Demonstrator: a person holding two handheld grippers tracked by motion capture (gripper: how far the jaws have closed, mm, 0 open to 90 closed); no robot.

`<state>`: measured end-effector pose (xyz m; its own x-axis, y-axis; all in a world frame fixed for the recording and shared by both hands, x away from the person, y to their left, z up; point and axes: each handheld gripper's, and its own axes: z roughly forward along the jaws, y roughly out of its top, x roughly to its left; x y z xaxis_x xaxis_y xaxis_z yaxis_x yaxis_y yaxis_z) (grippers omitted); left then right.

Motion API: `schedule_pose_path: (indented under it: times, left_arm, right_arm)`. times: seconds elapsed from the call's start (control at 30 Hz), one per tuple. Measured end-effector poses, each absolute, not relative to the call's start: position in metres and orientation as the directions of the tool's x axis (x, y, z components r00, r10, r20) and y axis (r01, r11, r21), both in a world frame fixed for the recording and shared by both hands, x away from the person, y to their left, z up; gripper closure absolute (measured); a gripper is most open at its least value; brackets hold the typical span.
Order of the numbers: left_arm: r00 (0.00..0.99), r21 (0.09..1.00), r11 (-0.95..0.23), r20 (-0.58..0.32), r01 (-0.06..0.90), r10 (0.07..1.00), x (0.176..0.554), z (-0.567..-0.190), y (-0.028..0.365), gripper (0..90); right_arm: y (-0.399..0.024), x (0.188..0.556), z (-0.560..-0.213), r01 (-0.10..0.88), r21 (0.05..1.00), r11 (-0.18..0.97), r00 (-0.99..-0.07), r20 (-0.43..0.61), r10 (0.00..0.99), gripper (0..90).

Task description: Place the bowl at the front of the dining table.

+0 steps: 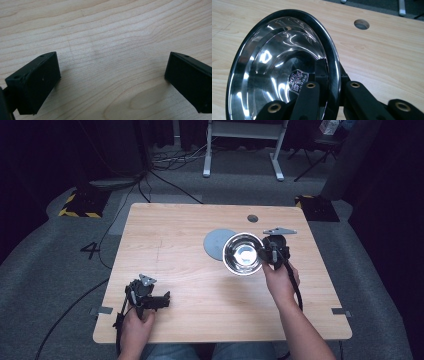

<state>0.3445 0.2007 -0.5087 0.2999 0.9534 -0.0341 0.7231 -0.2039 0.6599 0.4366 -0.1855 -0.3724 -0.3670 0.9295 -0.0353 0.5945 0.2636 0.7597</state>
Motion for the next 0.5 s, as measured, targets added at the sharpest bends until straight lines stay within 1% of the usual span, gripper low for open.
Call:
schedule_pose_path:
  times: [0.3, 0.5]
  left_arm:
    - [0.299, 0.660, -0.203, -0.035, 0.724, 0.954, 0.344, -0.509, 0.201, 0.2]
    - [0.299, 0.660, -0.203, -0.035, 0.724, 0.954, 0.344, -0.509, 0.201, 0.2]
  right_arm:
    - [-0.176, 0.454, -0.366, 0.586, 0.768, 0.260, -0.359, -0.042, 0.932, 85.6]
    - [-0.174, 0.471, -0.361, 0.603, 0.752, 0.265, -0.359, -0.041, 0.933, 85.6]
